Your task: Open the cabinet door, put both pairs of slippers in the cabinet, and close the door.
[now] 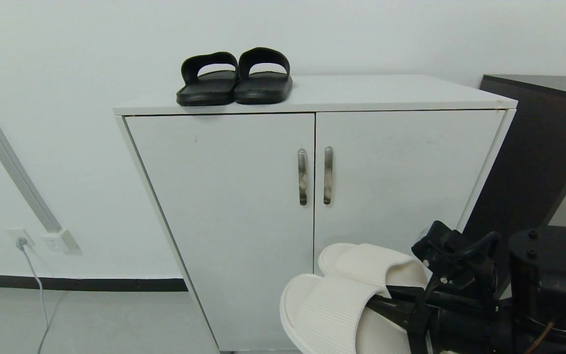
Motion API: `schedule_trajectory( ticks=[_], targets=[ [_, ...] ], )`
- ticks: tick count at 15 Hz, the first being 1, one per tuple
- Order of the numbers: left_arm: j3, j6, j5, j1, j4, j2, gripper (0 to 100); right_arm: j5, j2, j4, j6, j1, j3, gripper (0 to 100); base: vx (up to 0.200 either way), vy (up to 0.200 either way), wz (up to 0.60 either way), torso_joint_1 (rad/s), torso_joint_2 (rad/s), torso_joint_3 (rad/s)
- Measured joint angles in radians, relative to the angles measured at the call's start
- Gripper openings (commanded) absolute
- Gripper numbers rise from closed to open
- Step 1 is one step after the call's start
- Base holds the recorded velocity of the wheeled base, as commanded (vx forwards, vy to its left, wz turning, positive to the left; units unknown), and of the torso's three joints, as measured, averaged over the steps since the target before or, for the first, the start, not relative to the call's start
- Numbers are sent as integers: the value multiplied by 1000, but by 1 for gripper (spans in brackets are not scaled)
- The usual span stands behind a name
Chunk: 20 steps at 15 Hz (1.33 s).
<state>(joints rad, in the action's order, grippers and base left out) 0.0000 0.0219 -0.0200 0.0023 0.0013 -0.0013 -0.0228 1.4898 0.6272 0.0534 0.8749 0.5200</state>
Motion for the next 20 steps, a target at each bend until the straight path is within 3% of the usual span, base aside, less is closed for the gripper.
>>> schedule_trajectory(
  ticks=[6,10,13,18,20],
  targets=[
    [-6,0,-21,0,-3,0,100,-1,0,-1,-2,0,-9,0,0,0,0,-4,55,54],
    [-171,-37,2,-8,50,50,100,-3,-1,0,-20,1,-17,0,0,0,0,0,0,0],
    [-250,-6,141,-16,60,195,100,-4,0,0,-20,2,-22,0,0,0,0,0,0,0],
    [-284,19,399,-22,-98,452,100,-4,3,0,-20,2,-23,0,0,0,0,0,0,0],
    [-317,20,451,-39,-115,536,100,-4,6,0,-21,4,-23,0,0,0,0,0,0,0]
  ],
)
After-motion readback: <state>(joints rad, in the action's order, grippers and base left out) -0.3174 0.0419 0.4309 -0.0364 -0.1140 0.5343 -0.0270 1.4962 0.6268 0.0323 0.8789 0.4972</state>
